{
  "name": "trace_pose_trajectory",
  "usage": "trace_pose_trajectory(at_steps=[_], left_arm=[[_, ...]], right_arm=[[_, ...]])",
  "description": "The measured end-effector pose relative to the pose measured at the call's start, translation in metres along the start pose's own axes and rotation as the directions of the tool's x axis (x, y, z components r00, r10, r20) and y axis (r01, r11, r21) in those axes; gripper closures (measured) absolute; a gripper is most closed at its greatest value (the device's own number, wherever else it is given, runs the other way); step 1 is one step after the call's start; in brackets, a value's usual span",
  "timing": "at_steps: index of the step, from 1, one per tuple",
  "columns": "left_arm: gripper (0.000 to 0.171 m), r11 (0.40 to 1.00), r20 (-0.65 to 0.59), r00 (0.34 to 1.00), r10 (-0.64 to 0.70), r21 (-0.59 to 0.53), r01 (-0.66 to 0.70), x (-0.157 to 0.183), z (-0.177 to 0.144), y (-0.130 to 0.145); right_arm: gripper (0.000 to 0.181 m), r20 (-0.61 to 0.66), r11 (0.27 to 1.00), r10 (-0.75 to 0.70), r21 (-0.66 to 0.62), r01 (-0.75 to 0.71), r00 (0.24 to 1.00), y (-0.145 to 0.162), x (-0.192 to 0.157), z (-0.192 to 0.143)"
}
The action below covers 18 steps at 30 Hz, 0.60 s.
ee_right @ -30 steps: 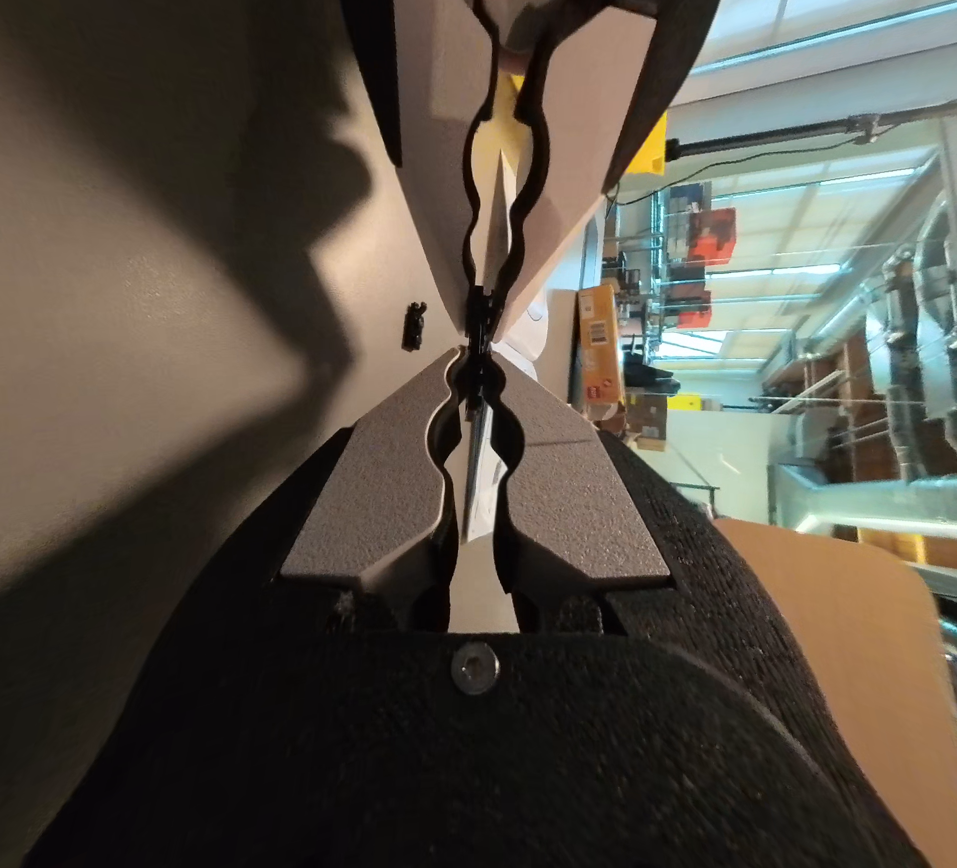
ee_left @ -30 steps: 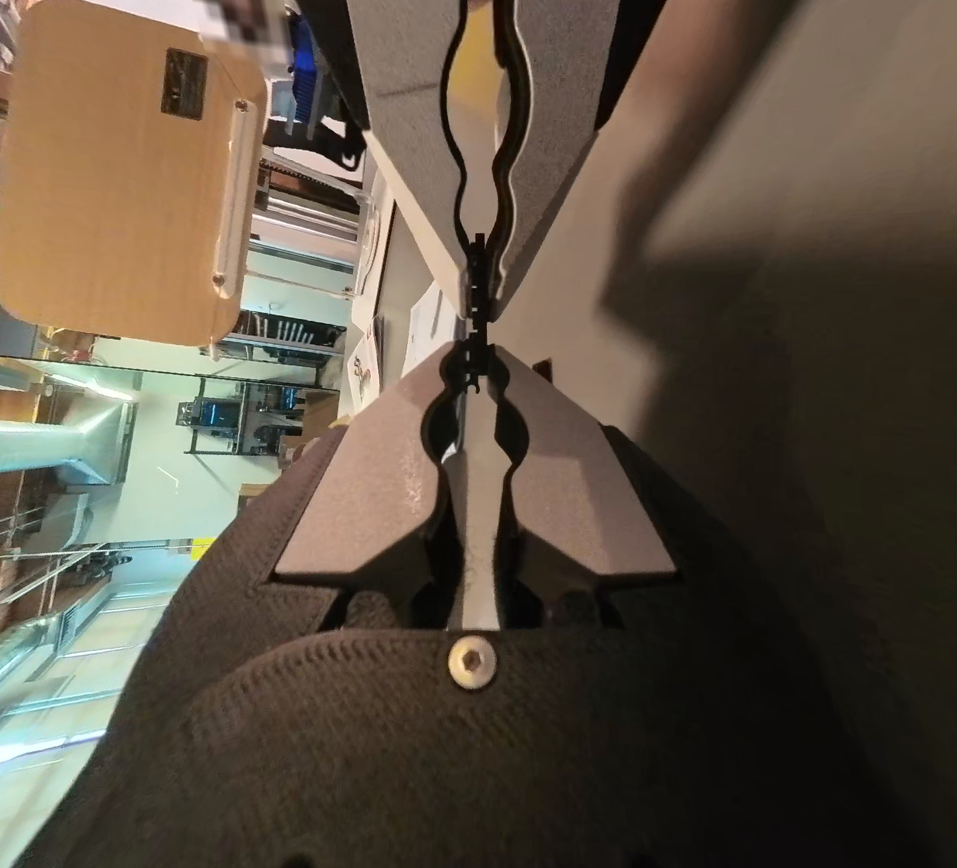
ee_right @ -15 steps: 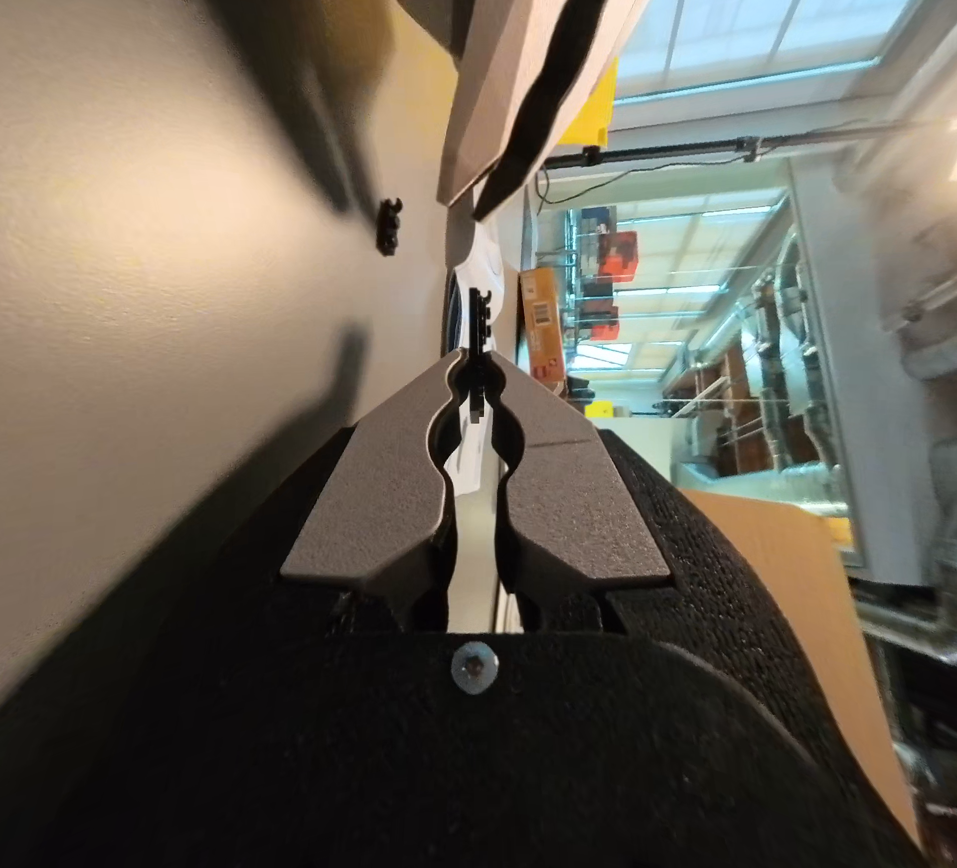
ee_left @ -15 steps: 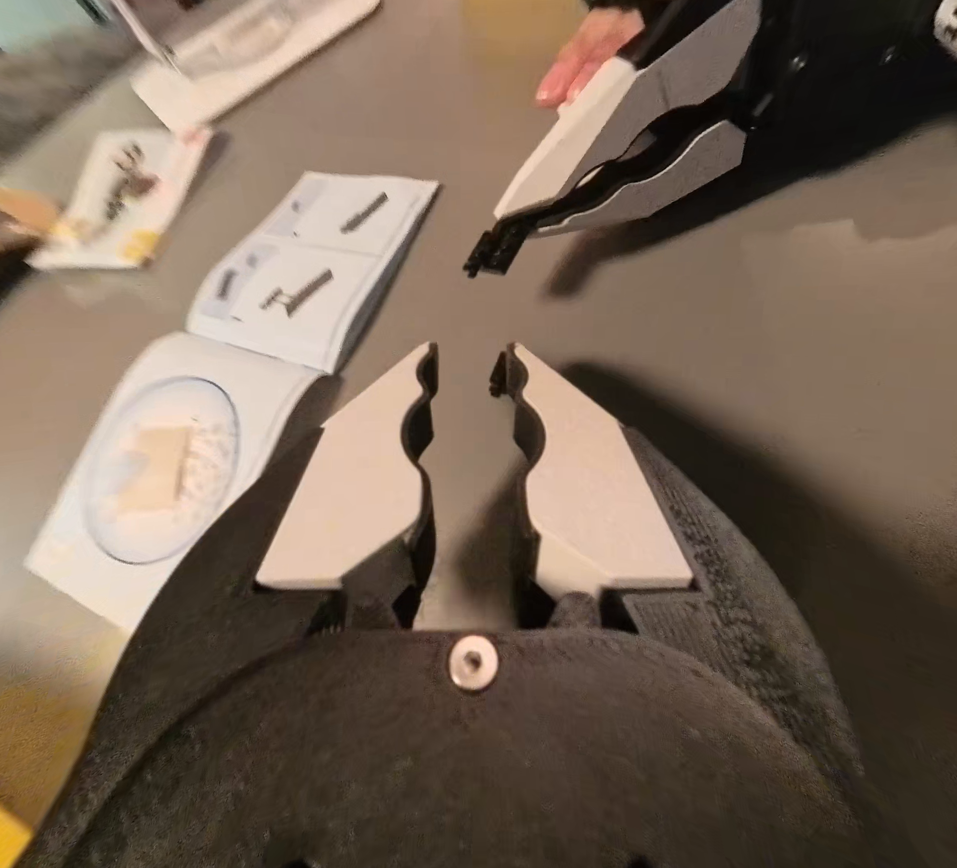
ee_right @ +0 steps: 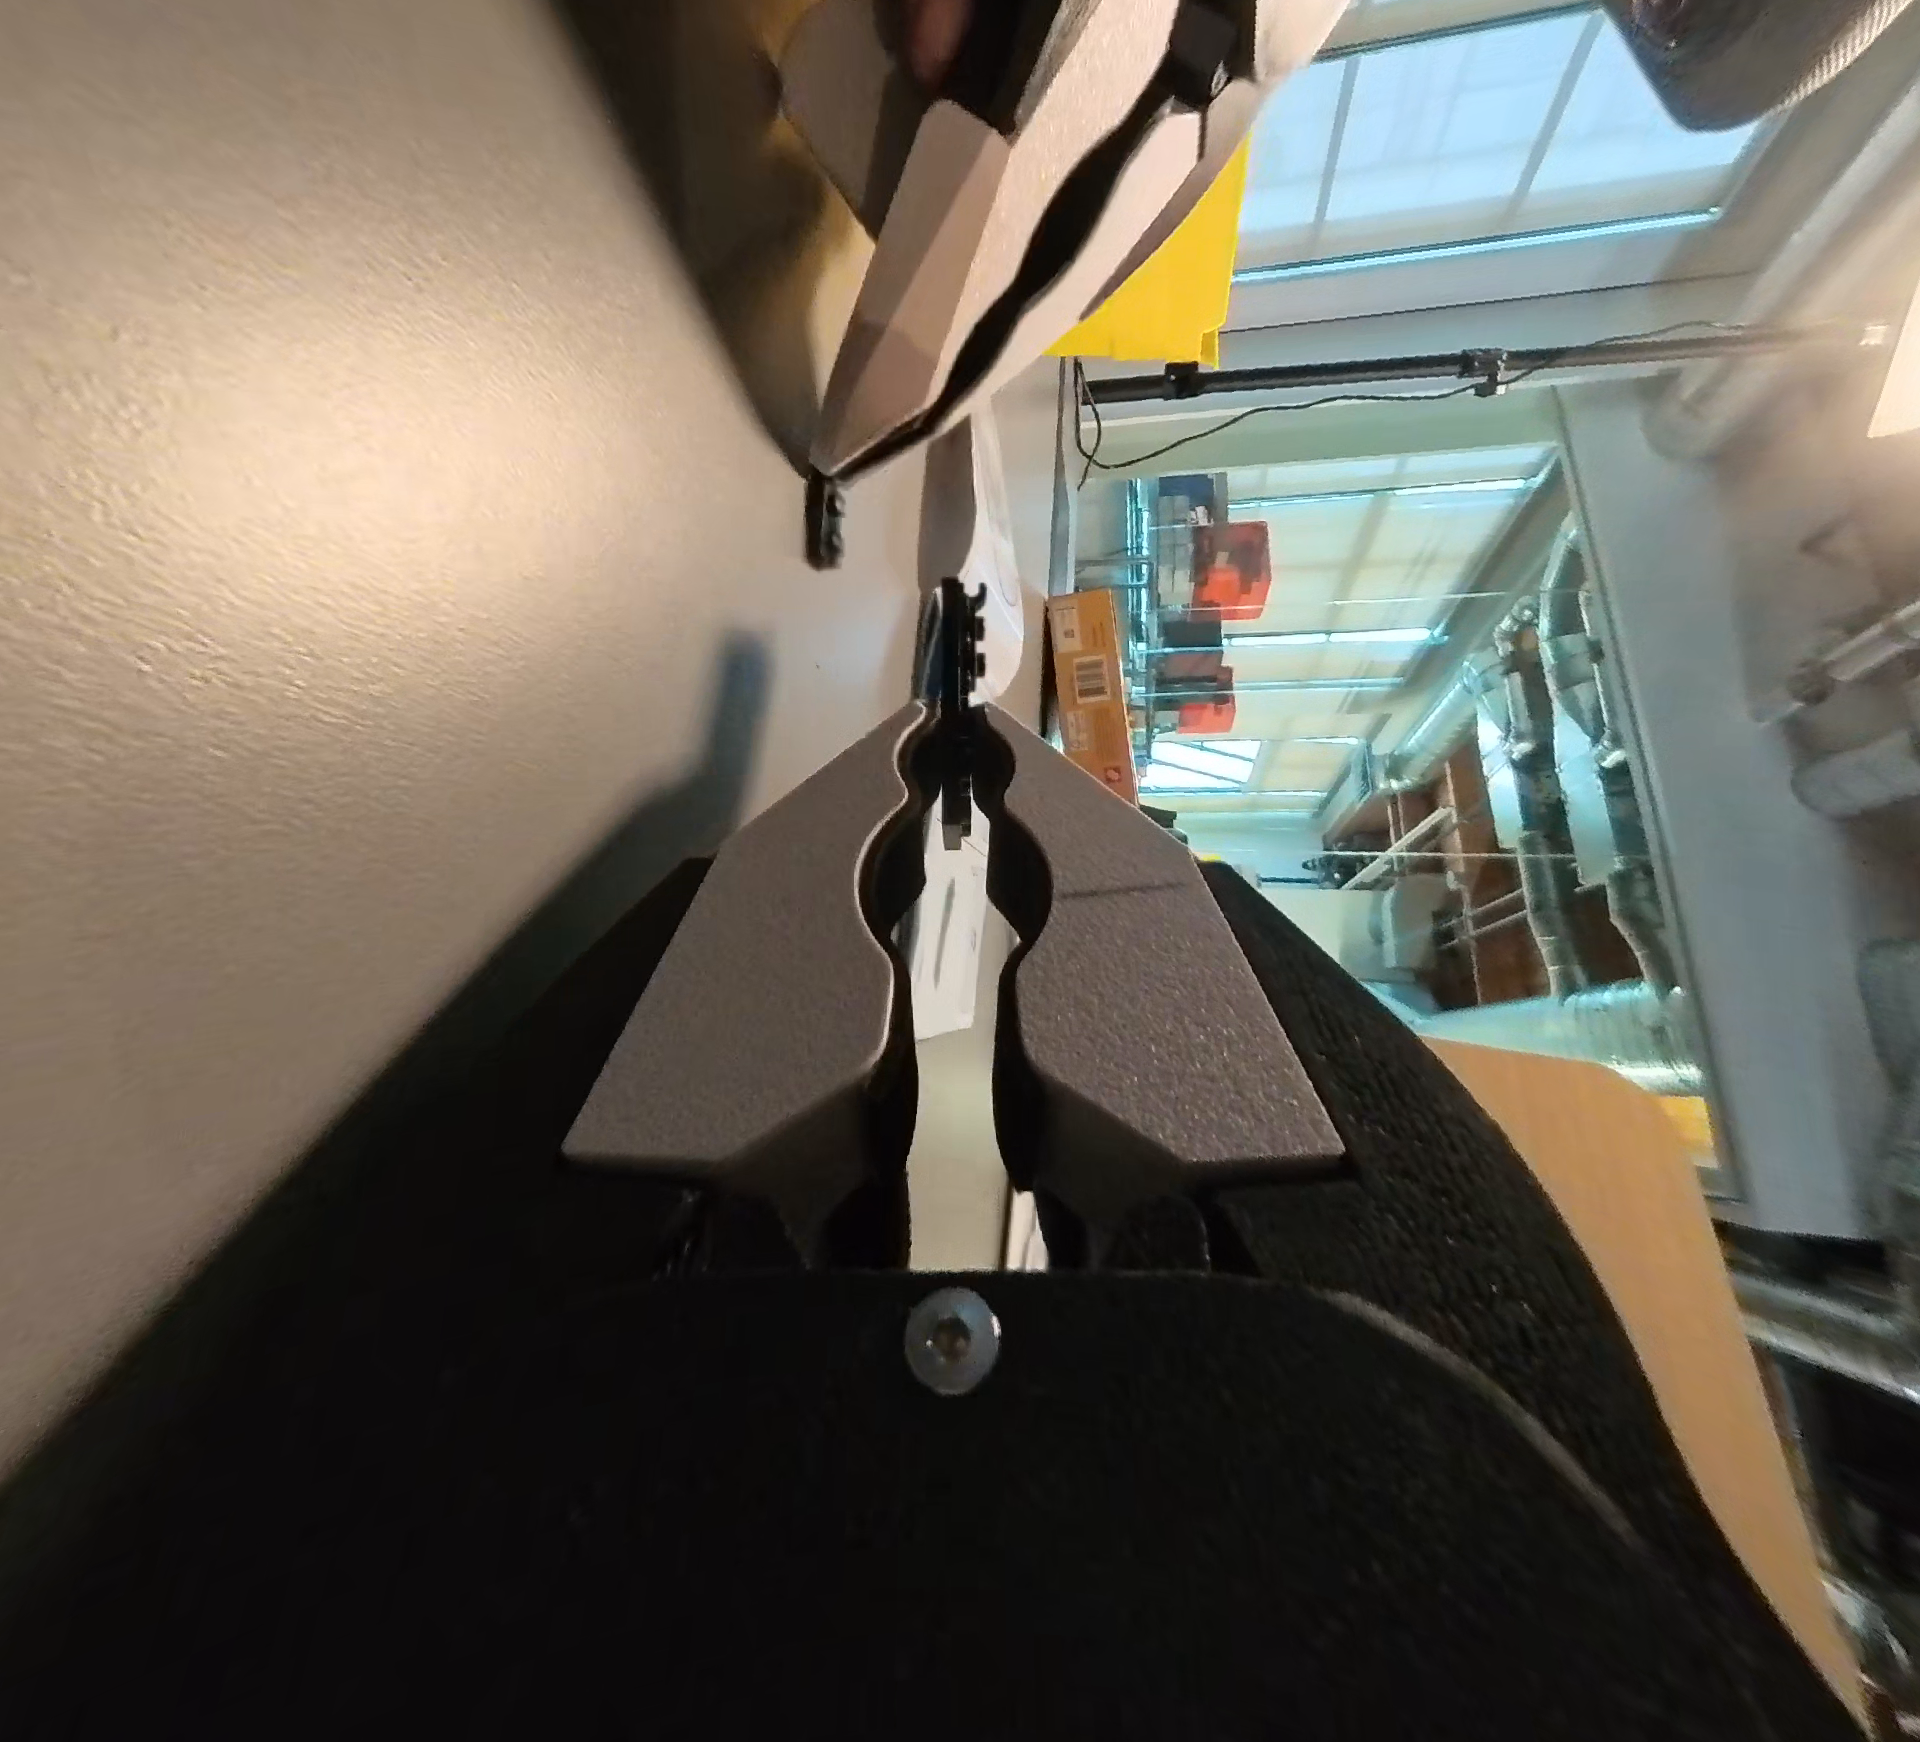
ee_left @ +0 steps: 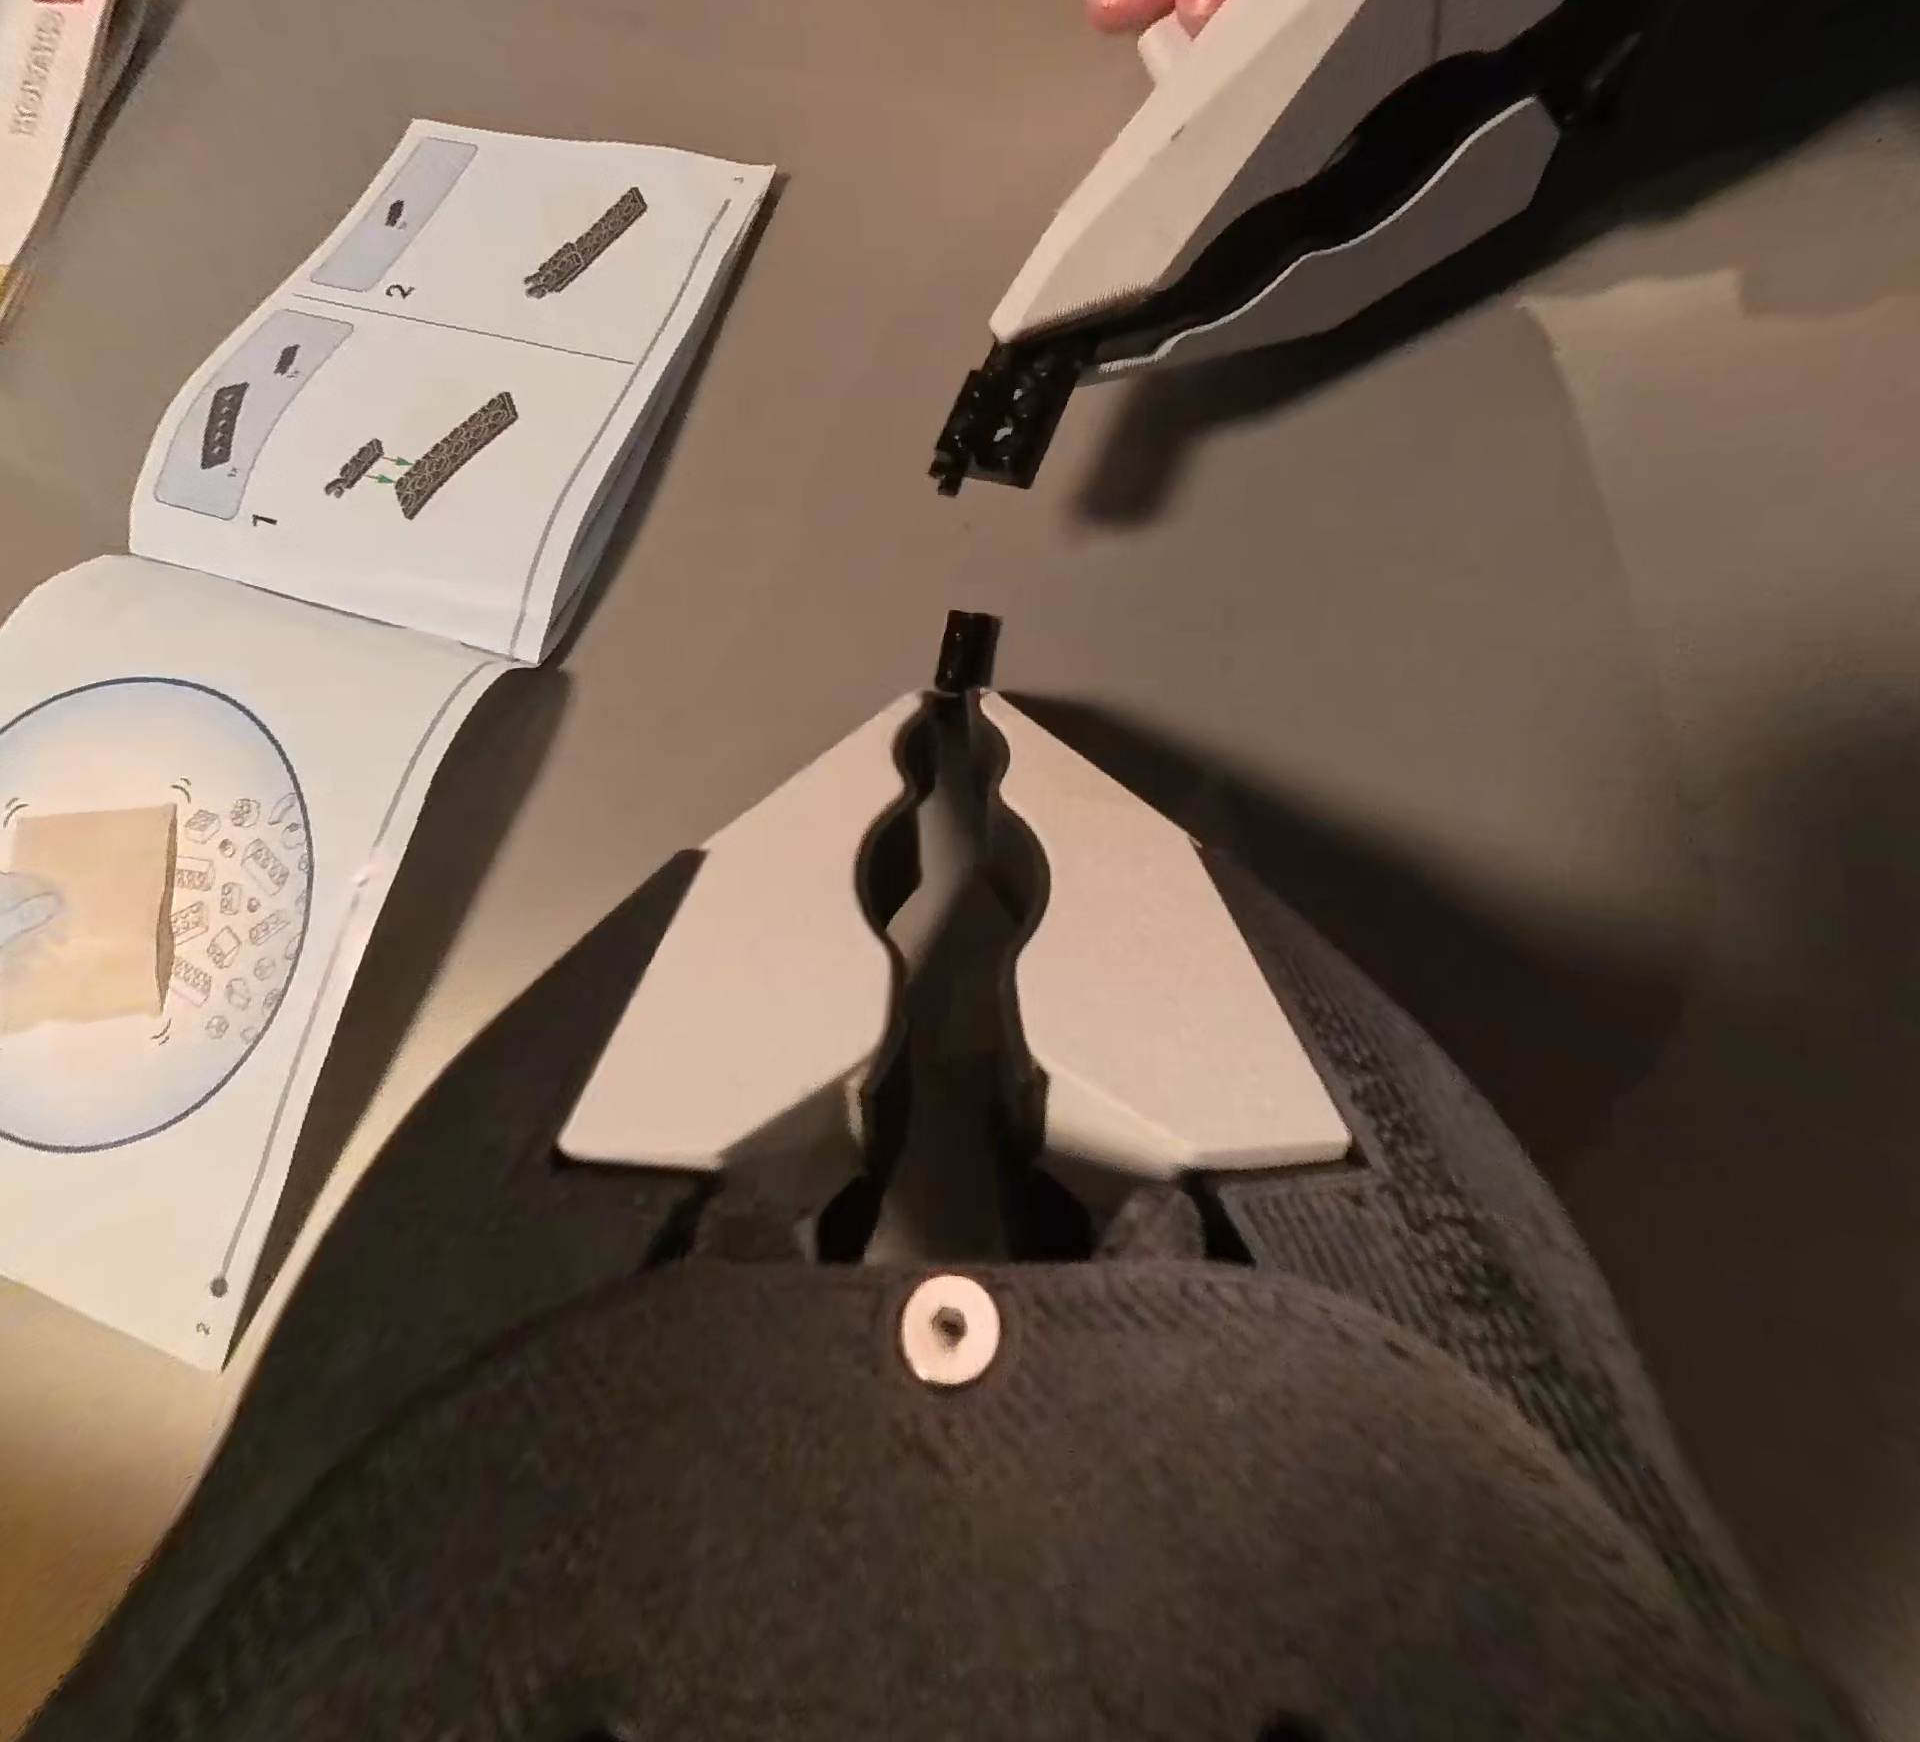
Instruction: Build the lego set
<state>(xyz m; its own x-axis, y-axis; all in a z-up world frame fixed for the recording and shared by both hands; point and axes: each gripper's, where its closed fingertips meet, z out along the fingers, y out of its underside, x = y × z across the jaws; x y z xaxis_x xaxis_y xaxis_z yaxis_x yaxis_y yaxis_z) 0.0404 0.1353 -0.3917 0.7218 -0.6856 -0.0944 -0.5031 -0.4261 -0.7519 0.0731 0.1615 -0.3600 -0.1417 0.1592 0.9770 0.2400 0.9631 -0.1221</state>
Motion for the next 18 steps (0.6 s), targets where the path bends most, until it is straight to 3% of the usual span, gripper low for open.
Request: trace_pose_trajectory(at_steps=[6, 9, 13, 18], left_arm=[[0.169, 0.998, 0.019, 0.998, 0.067, 0.010, -0.067, -0.001, -0.004, -0.002], [0.169, 0.988, 0.042, 0.992, 0.121, 0.089, -0.125, -0.001, -0.016, -0.018], [0.169, 0.971, -0.037, 0.990, 0.139, 0.201, -0.129, 0.015, -0.033, -0.038], [0.169, 0.976, -0.085, 0.982, 0.169, 0.155, -0.155, 0.026, -0.026, -0.030]], right_arm=[[0.179, 0.024, 1.000, 0.006, 0.009, -0.006, 1.000, -0.002, -0.003, -0.001], [0.179, 0.051, 1.000, 0.006, 0.016, -0.007, 0.999, -0.005, -0.006, -0.001], [0.179, 0.091, 0.999, 0.026, 0.036, -0.029, 0.995, -0.012, -0.011, -0.001], [0.179, 0.105, 0.999, 0.000, 0.053, -0.006, 0.994, -0.021, -0.014, -0.001]])
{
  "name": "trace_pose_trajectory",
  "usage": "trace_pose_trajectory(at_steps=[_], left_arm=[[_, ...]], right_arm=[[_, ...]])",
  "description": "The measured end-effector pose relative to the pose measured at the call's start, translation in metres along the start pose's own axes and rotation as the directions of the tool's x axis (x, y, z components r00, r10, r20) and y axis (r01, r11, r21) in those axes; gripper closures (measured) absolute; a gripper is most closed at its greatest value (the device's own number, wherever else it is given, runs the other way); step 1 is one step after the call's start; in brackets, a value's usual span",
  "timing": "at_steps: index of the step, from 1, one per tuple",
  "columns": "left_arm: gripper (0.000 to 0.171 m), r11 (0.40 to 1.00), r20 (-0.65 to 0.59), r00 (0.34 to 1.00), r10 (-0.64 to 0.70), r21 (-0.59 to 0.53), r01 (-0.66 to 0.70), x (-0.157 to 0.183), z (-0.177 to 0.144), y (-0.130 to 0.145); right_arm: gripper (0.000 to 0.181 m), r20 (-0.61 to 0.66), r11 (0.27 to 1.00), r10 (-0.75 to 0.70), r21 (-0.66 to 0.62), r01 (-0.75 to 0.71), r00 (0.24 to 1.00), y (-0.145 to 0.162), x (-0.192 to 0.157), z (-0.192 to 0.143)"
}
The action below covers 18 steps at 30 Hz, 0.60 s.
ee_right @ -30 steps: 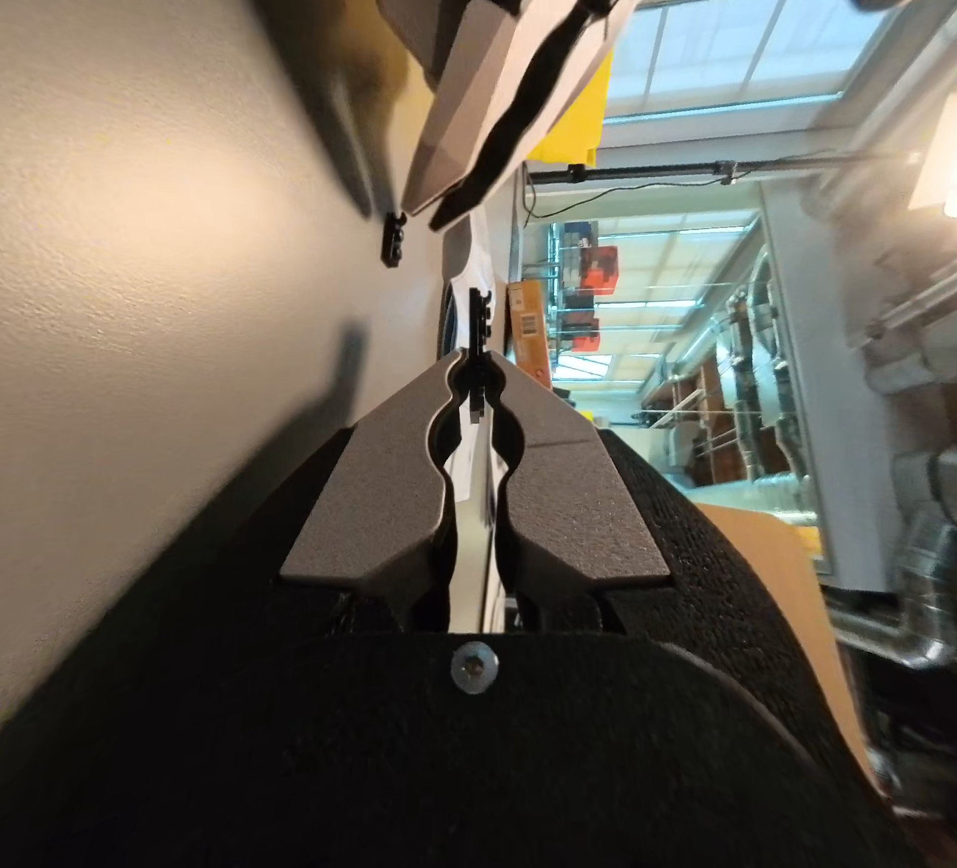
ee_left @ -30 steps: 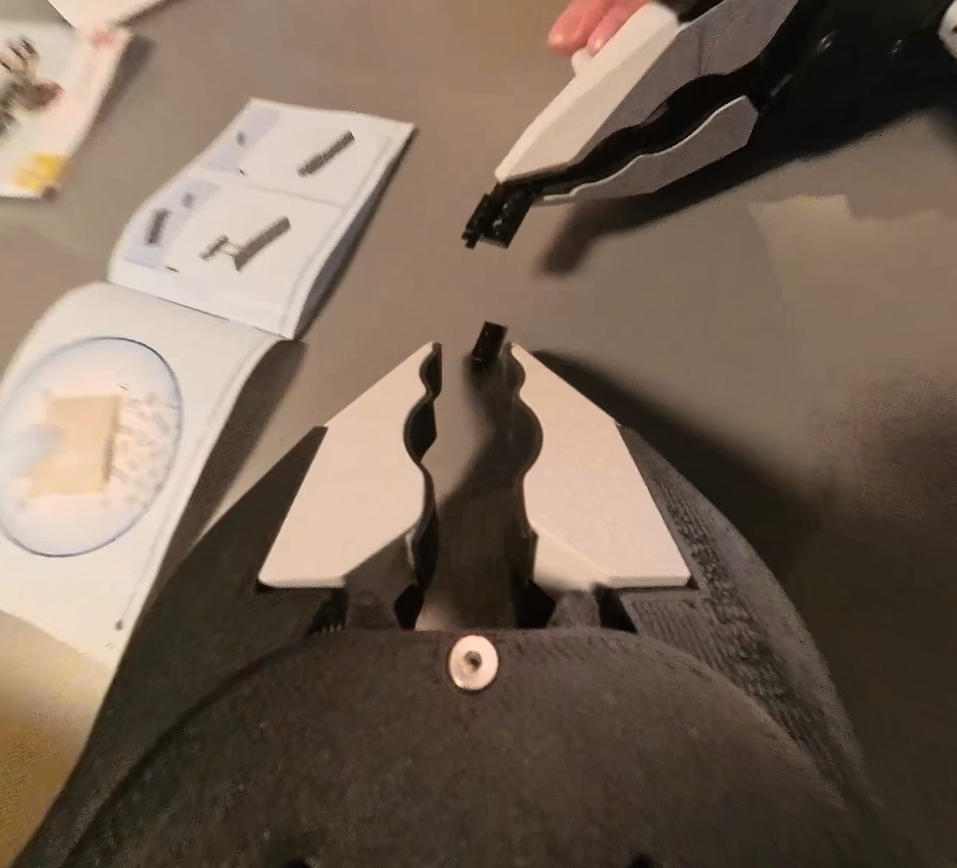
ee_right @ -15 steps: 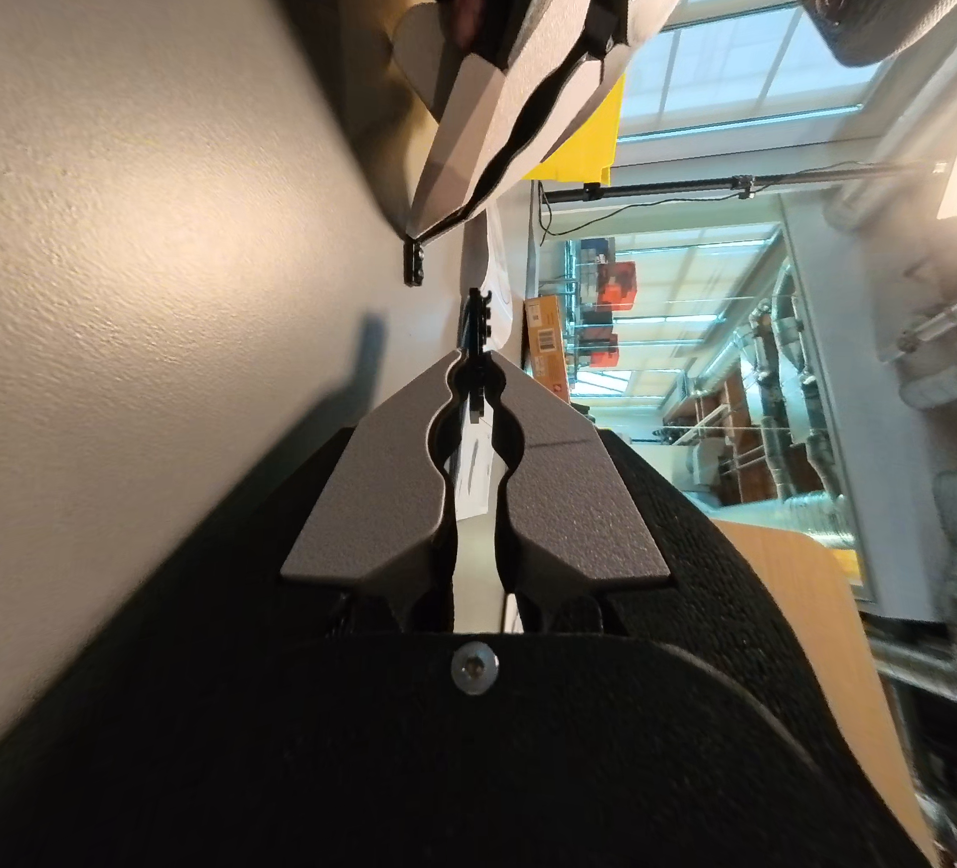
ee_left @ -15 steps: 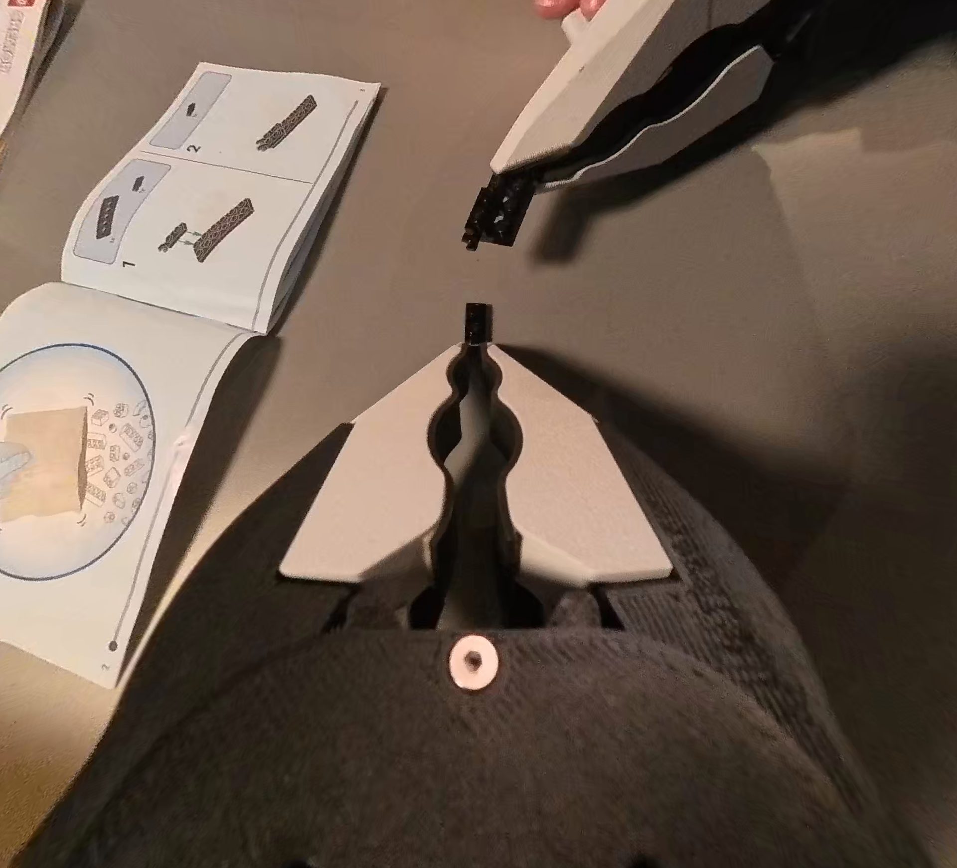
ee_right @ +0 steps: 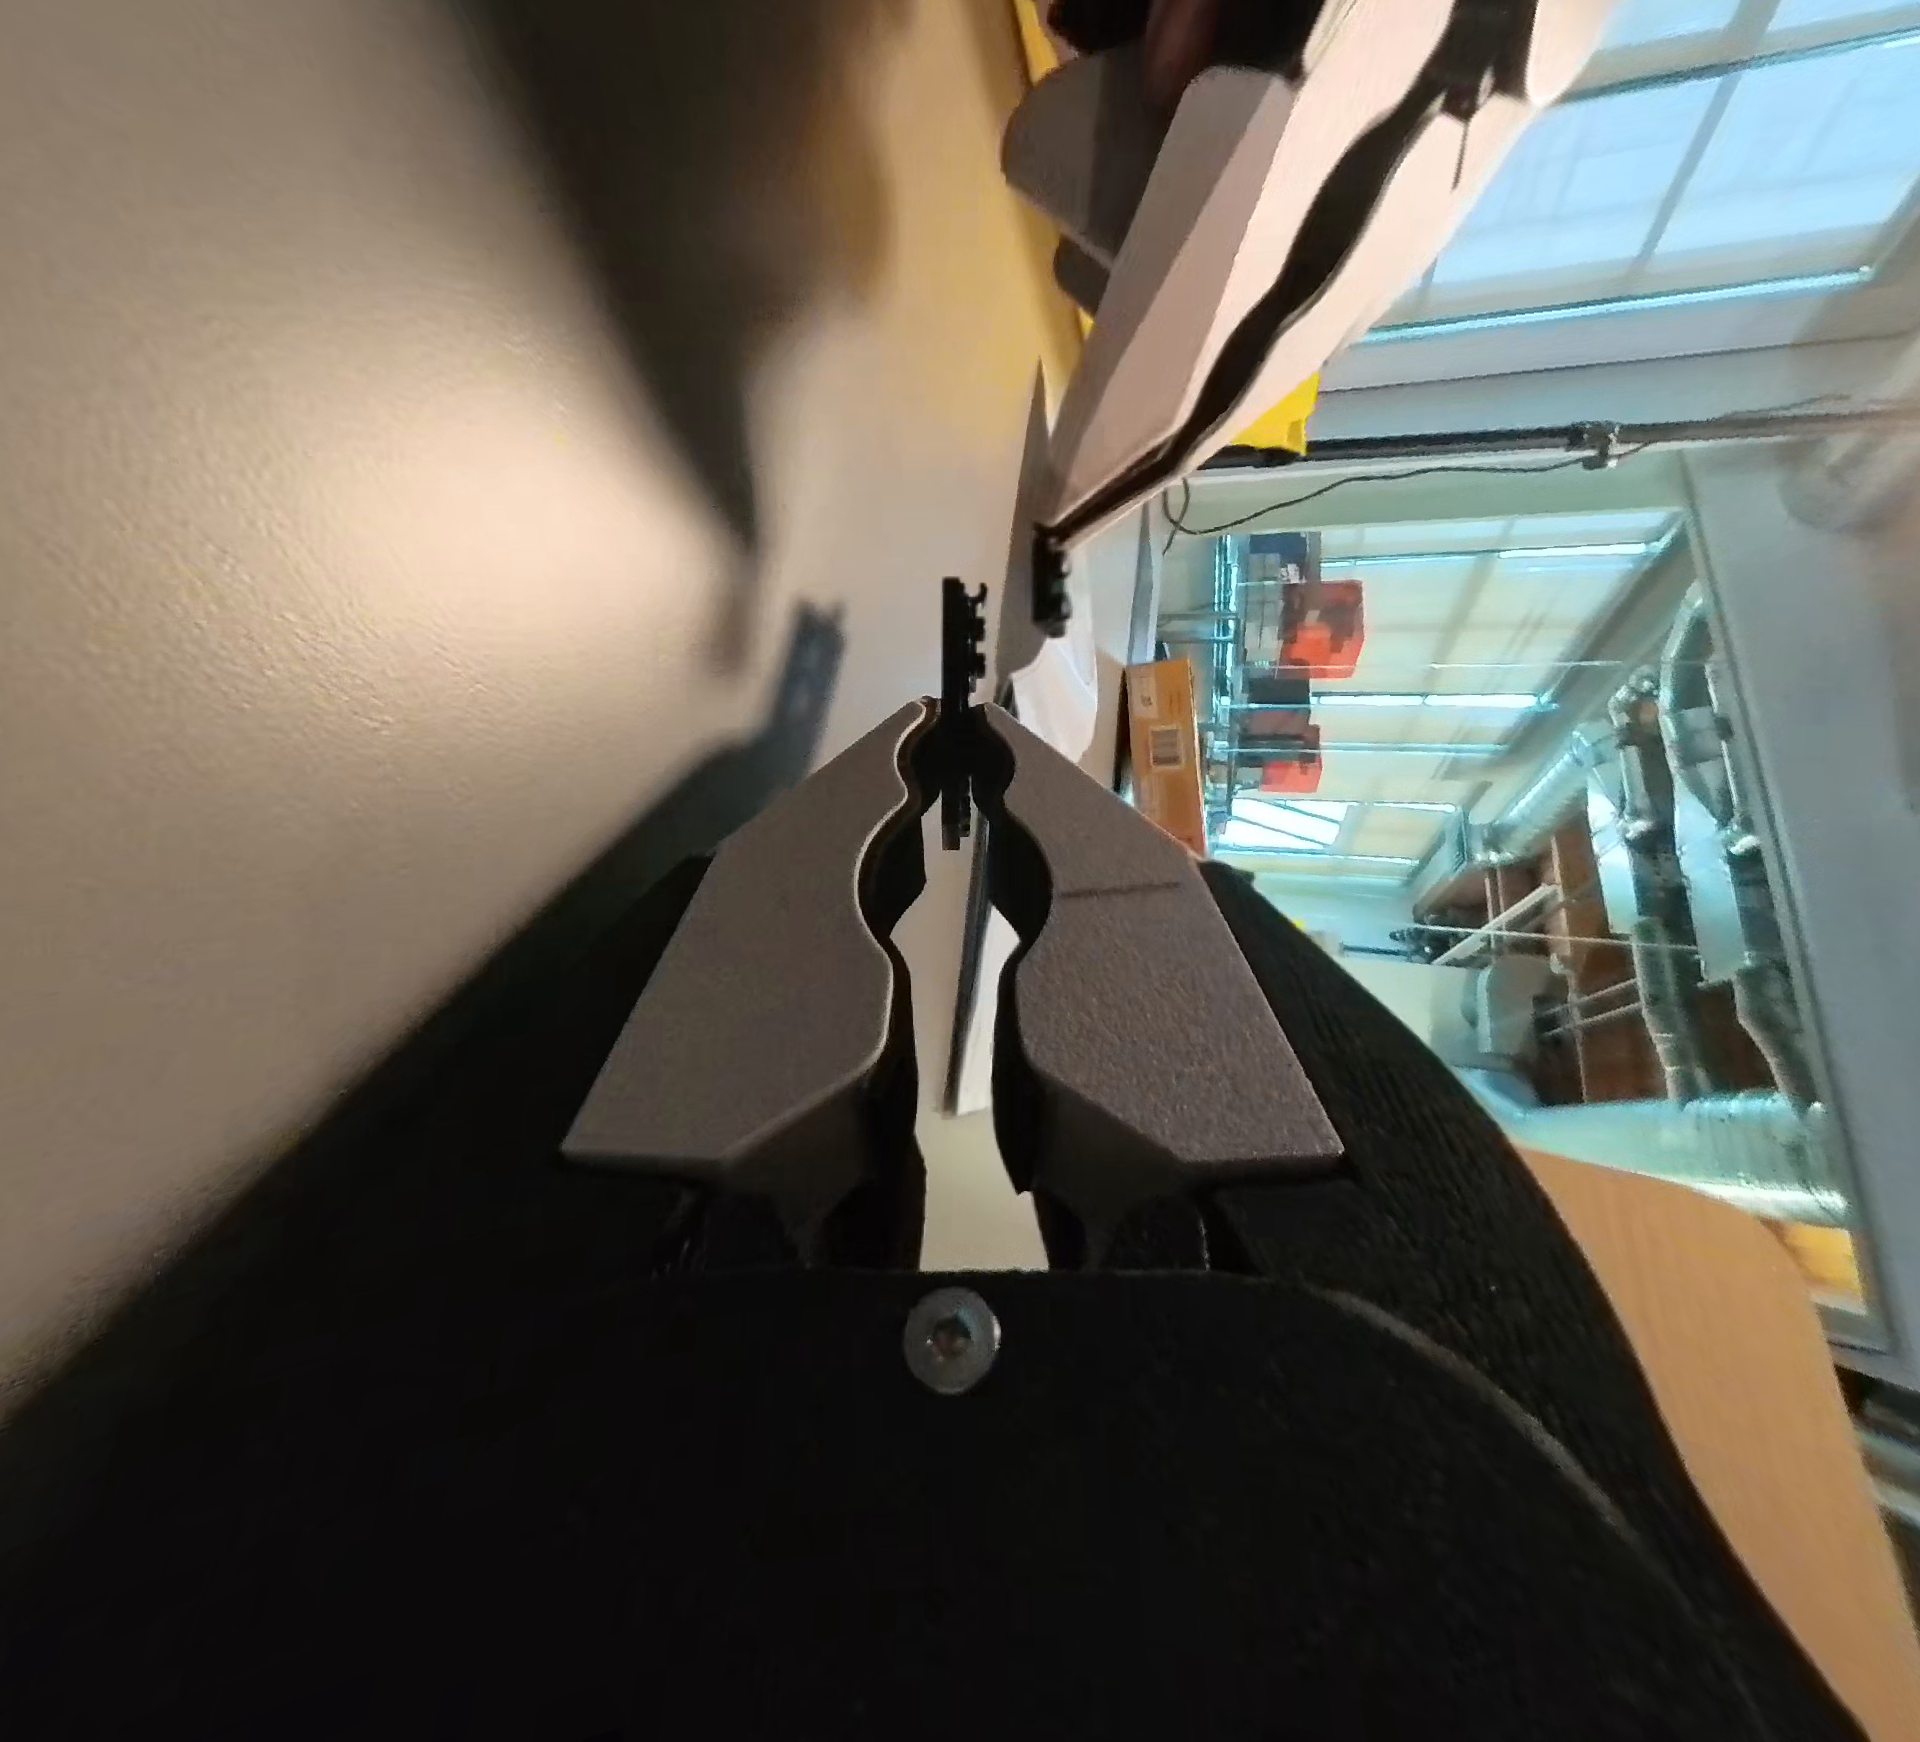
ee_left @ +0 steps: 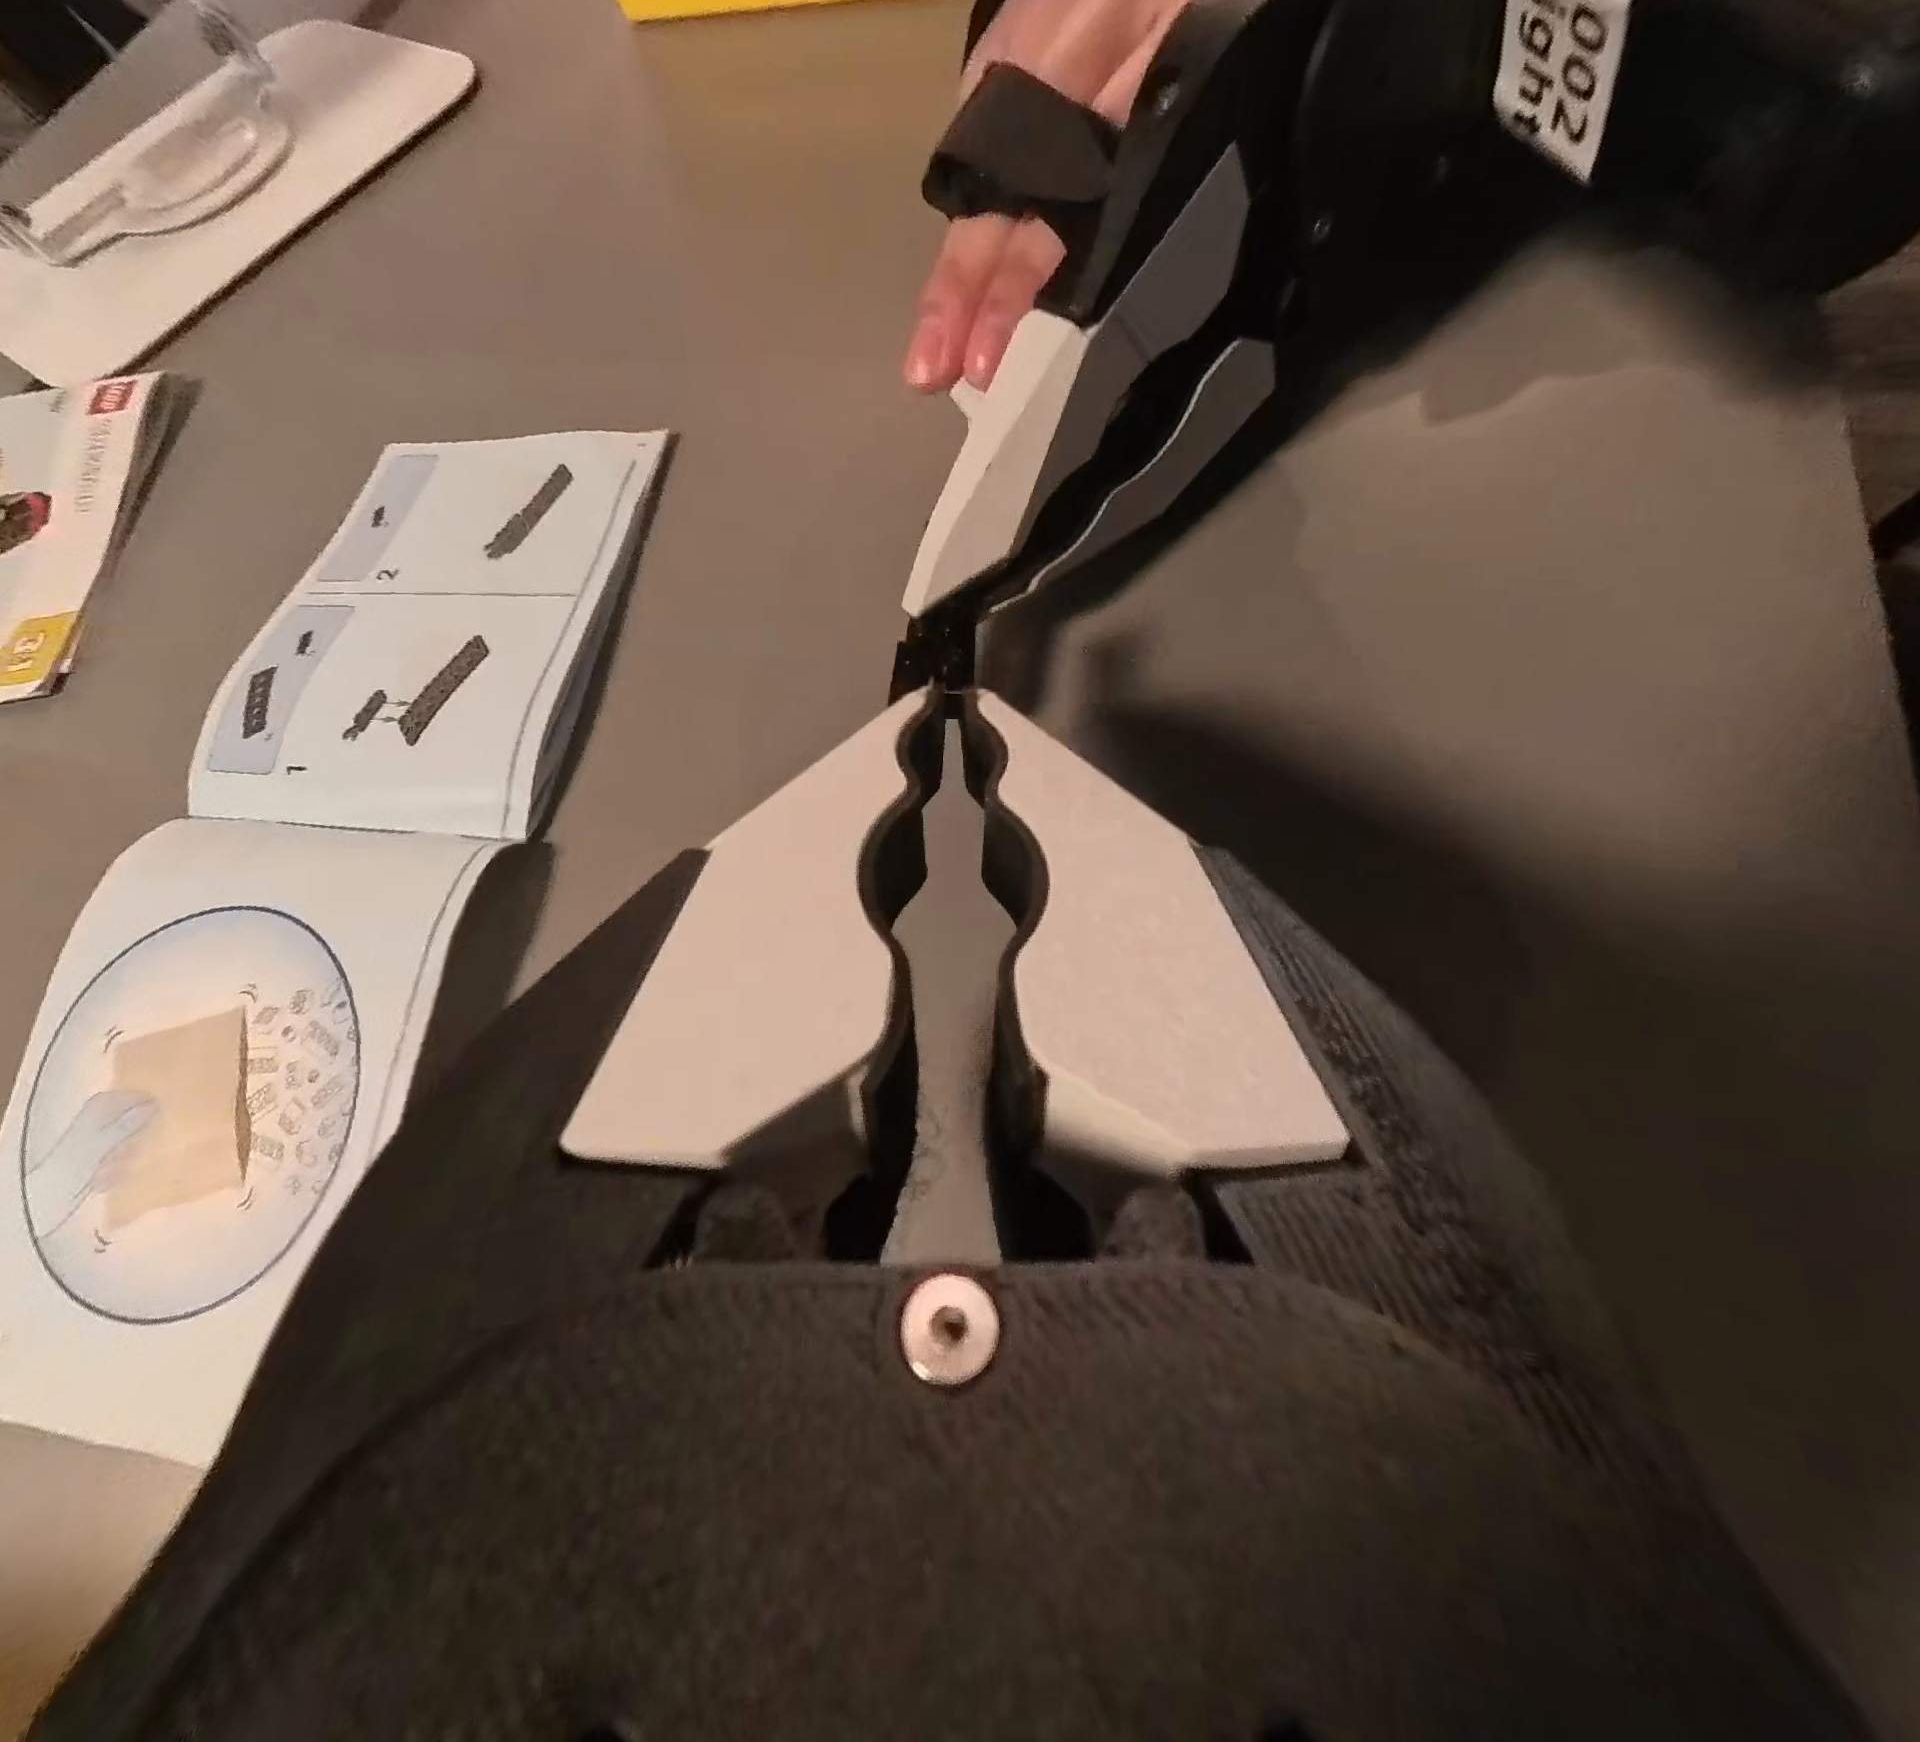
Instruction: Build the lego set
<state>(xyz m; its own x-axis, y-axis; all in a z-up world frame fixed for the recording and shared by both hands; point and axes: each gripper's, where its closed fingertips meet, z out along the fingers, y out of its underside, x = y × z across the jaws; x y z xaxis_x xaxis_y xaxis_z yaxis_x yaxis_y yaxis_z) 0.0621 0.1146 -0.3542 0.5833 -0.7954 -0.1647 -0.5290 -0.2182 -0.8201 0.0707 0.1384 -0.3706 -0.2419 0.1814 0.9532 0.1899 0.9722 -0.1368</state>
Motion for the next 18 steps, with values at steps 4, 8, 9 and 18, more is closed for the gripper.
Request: trace_pose_trajectory(at_steps=[4, 8, 9, 18], left_arm=[[0.169, 0.998, -0.009, 1.000, 0.020, -0.053, -0.020, 0.004, 0.005, 0.009], [0.169, 0.998, 0.004, 0.999, 0.032, -0.061, -0.031, 0.002, 0.005, 0.011], [0.169, 0.998, -0.001, 0.999, 0.036, -0.058, -0.036, 0.003, 0.005, 0.011], [0.167, 0.996, -0.020, 0.999, 0.026, -0.084, -0.027, 0.007, 0.007, 0.017]], right_arm=[[0.179, 0.011, 0.999, -0.037, 0.006, 0.037, 0.999, -0.007, -0.003, 0.000], [0.179, 0.015, 0.999, -0.035, 0.012, 0.035, 0.999, -0.009, -0.003, 0.000], [0.179, 0.016, 0.999, -0.031, 0.014, 0.031, 0.999, -0.010, -0.003, 0.000], [0.179, 0.021, 1.000, -0.007, 0.022, 0.006, 1.000, -0.012, -0.003, 0.000]])
